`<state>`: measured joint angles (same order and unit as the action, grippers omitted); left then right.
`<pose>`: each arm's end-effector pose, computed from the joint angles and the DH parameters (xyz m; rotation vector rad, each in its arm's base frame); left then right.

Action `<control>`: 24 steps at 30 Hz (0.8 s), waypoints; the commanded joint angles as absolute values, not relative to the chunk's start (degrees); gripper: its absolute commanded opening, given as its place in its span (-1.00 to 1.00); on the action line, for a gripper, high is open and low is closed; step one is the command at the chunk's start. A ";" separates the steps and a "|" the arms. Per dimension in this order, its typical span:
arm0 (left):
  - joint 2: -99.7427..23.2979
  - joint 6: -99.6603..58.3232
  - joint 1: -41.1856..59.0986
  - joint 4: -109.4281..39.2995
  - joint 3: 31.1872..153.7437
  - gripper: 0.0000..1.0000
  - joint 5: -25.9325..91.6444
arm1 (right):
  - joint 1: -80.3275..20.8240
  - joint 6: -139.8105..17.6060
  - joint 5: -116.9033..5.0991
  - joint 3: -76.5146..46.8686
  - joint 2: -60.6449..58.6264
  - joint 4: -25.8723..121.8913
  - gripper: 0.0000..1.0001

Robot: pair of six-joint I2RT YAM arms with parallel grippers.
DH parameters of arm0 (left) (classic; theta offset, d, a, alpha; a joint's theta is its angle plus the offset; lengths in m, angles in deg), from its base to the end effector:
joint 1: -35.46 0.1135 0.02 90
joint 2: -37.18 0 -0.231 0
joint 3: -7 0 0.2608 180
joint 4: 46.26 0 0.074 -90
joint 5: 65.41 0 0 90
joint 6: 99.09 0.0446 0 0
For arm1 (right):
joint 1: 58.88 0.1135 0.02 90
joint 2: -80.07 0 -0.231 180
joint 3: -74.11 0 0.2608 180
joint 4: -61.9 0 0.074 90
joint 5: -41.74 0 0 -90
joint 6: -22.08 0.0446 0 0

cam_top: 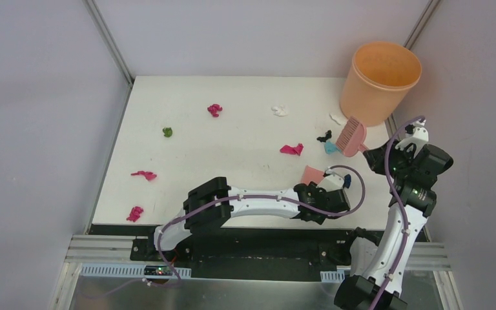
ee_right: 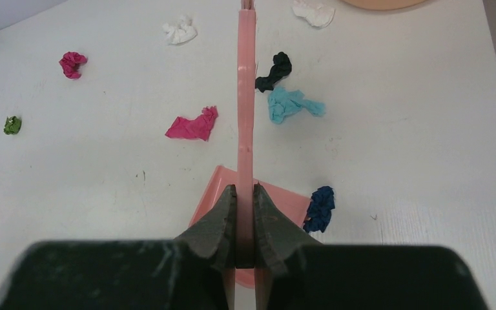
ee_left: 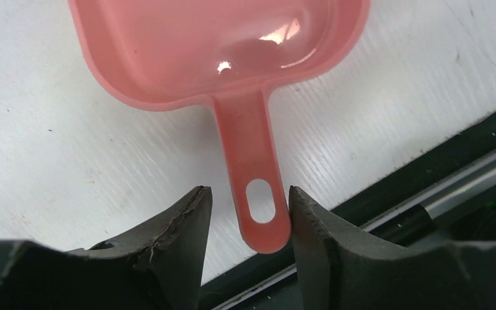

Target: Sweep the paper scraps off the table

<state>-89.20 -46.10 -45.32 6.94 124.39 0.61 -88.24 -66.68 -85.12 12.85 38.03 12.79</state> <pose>0.0929 -0.4592 0.1572 0.8189 2.3953 -0.2585 0.1785 -0.0697 0.2994 0.1529 1.9928 0.3585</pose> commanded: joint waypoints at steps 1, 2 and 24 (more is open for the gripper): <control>-88.08 -46.24 -43.77 4.14 124.03 -0.05 2.16 | -88.85 -66.31 -88.17 13.17 39.50 15.95 -1.00; -88.06 -46.14 -43.62 4.02 123.90 -0.05 2.44 | -88.85 -66.31 -88.66 13.25 39.71 15.99 -1.00; -66.13 -29.31 -42.33 17.02 113.58 -0.98 4.43 | -88.94 -70.73 -91.39 8.16 39.35 11.94 -1.00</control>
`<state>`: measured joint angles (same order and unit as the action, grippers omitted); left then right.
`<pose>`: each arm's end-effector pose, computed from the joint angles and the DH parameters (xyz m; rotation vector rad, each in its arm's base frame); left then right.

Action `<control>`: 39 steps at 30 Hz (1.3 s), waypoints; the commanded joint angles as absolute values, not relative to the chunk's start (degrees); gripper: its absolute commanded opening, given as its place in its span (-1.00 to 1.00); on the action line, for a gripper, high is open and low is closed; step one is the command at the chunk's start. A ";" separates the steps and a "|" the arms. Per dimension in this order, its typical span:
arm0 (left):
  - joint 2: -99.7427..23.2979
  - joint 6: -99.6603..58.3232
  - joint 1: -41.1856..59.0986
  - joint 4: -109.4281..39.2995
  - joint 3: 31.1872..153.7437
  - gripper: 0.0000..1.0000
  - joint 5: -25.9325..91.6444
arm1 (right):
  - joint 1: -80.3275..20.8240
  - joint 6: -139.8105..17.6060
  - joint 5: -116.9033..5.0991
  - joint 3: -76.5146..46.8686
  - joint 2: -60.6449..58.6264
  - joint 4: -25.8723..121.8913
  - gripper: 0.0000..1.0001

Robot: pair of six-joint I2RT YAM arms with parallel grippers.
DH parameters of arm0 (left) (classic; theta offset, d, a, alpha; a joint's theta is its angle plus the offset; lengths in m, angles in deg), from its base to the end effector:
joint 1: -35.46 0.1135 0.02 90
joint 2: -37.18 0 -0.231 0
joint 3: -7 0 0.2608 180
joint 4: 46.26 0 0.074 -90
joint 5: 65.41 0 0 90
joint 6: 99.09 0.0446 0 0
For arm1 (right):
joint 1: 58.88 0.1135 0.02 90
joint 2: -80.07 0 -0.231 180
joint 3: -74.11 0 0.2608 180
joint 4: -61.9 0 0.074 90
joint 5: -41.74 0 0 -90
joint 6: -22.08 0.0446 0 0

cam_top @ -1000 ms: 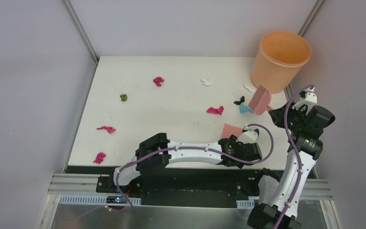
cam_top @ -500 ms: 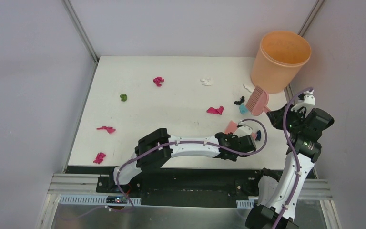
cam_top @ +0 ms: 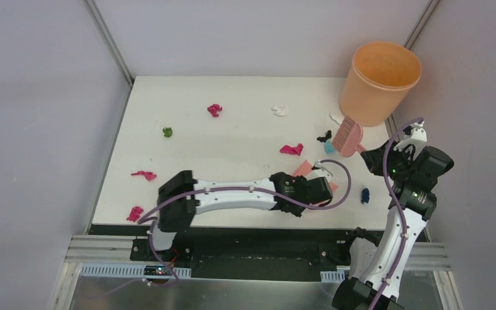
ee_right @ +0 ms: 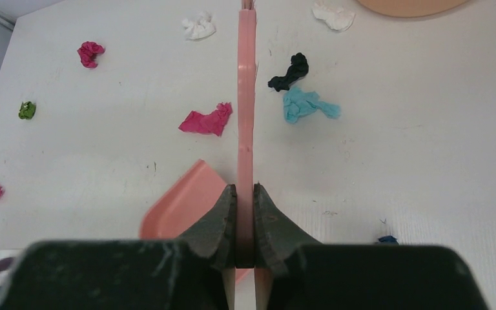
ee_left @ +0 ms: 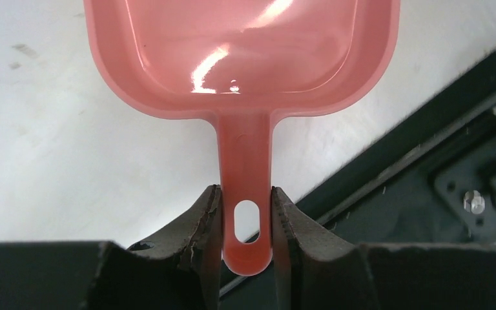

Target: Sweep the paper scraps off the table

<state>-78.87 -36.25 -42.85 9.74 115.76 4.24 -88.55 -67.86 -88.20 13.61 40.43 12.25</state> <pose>0.1028 -0.4201 0.1845 1.0126 2.3700 -0.2067 0.1711 -0.0645 0.3016 0.0939 1.9665 0.3853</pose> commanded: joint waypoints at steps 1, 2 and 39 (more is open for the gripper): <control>-63.96 -28.27 -42.11 18.35 112.16 -1.00 4.63 | -88.94 -71.54 -91.35 6.40 38.21 10.52 -1.00; -62.12 -27.48 -41.86 19.44 110.34 -1.00 4.77 | -88.94 -72.89 -91.37 4.11 36.73 8.56 -1.00; -38.61 -12.55 -34.31 13.66 78.58 -1.00 27.04 | -45.29 -105.08 -22.73 -41.10 -17.47 -5.25 -1.00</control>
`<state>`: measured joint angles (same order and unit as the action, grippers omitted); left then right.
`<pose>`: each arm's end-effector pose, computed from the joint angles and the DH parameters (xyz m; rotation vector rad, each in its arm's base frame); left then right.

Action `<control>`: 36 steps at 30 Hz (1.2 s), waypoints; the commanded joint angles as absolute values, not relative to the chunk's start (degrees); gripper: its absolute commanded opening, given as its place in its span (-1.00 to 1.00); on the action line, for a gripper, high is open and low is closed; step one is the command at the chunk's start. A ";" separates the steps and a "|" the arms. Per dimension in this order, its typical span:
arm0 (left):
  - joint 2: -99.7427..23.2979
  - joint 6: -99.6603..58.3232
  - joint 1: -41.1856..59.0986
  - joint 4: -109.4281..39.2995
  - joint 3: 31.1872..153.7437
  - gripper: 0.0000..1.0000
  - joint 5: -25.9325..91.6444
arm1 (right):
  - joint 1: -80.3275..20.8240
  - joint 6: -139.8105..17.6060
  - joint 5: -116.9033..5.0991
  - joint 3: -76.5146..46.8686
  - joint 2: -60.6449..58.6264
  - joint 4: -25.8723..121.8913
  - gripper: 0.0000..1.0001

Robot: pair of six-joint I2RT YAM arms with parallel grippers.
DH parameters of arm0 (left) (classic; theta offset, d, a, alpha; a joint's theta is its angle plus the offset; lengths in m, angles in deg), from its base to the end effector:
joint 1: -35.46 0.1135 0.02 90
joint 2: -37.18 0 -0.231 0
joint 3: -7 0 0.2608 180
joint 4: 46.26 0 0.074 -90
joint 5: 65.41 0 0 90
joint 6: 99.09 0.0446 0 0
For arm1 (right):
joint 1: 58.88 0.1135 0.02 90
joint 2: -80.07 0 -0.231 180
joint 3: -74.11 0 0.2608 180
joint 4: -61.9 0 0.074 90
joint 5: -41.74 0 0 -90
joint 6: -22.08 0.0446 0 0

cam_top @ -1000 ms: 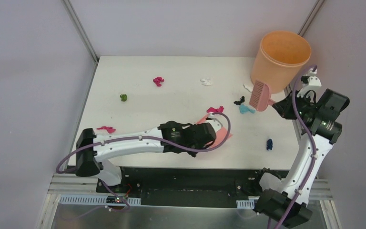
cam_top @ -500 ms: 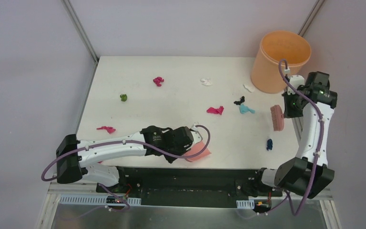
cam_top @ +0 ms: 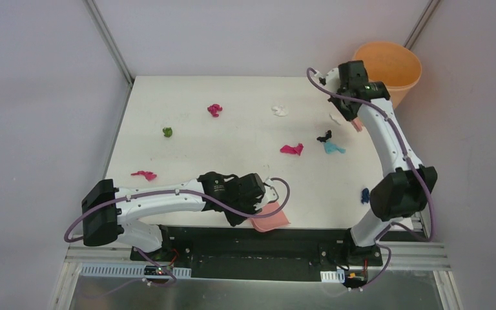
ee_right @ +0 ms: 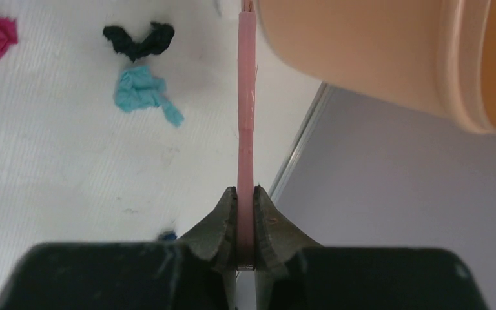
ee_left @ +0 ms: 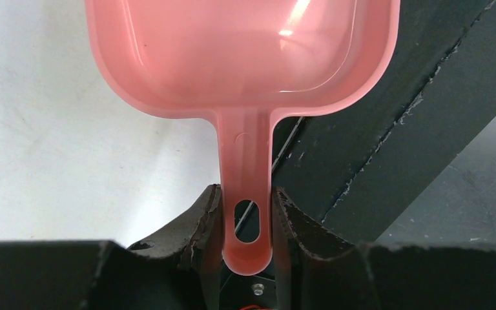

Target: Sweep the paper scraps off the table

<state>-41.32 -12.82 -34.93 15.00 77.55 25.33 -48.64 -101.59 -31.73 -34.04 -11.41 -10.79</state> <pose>0.0915 -0.2586 0.1929 1.5640 2.3722 -0.3288 0.3379 0.0481 0.3224 -0.8550 2.4261 -0.5250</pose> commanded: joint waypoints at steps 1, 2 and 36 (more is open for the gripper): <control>-38.61 -12.78 -34.33 14.60 79.34 -1.00 27.24 | -44.78 -105.80 -21.61 -42.12 -19.28 -4.60 -1.00; -38.58 -12.98 -34.33 15.01 80.00 -1.00 27.24 | -44.47 -106.60 -20.63 -42.67 -20.80 -3.61 -1.00; -47.59 -15.98 -31.76 28.46 90.78 -1.00 12.01 | -39.88 -90.58 -36.58 -38.92 -12.27 -18.56 -1.00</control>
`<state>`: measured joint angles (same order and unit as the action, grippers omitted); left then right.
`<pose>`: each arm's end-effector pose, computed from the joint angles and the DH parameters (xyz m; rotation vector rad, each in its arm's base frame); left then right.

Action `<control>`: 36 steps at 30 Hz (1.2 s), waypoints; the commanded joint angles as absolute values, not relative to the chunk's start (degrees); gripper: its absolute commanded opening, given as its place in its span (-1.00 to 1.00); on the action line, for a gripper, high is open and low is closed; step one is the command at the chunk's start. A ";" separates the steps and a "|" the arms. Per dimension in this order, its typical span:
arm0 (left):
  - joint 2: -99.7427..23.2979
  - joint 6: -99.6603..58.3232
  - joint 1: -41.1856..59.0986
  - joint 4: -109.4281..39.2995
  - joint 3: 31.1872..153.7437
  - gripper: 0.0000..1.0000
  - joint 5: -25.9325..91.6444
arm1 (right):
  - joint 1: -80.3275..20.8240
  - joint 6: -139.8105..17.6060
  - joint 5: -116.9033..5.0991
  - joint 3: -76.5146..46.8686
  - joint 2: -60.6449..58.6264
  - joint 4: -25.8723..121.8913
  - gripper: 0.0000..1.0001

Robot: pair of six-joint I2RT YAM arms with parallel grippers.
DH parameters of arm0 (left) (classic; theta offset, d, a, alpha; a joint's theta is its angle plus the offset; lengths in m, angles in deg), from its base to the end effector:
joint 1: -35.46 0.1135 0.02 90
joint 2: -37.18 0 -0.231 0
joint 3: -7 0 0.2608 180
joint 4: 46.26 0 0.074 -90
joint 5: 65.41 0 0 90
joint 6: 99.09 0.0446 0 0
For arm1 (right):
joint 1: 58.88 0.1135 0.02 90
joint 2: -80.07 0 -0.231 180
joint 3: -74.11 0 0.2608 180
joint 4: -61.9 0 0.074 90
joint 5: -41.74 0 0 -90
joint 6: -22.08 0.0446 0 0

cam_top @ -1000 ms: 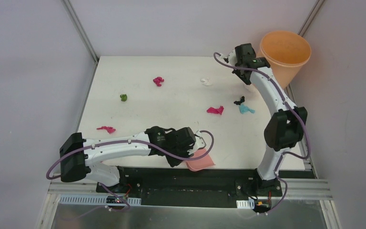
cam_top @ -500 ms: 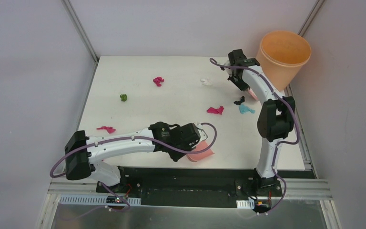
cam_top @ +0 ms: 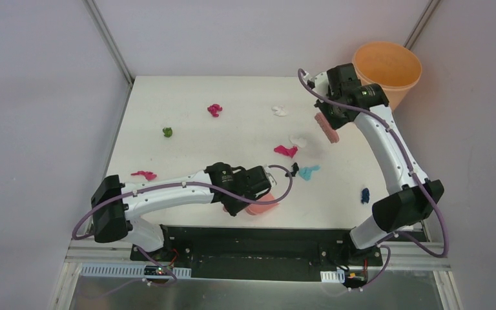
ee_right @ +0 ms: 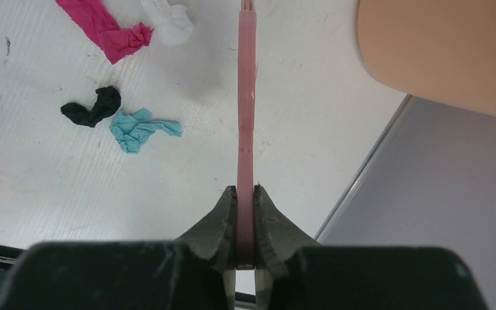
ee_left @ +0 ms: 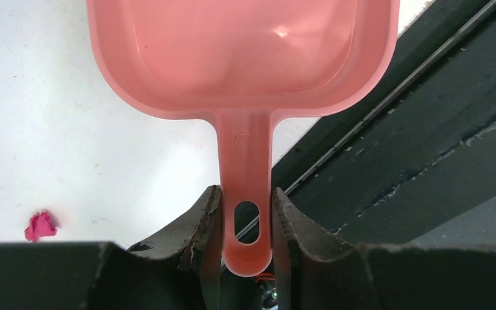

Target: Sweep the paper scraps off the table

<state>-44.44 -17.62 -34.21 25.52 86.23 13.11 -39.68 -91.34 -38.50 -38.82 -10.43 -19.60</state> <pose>0.1053 -0.2586 0.2179 1.3913 2.4324 -0.0271 0.3082 0.0993 0.3428 -0.8869 2.4425 -0.2481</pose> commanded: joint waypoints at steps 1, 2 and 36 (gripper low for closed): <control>-48.83 -15.83 -30.84 29.22 92.27 -1.00 12.84 | -39.85 -90.09 -36.79 -39.90 -13.03 -18.16 -1.00; -49.95 -15.53 -30.07 29.75 93.31 -1.00 13.98 | -39.68 -89.78 -36.73 -40.60 -13.92 -17.32 -1.00; -62.59 -11.89 -19.35 19.85 98.06 -1.00 25.71 | -32.77 -85.39 -75.52 -34.77 -11.93 -25.37 -1.00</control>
<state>-63.92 -11.26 -19.57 22.30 97.83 26.40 -32.79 -85.33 -68.90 -34.76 -17.88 -22.77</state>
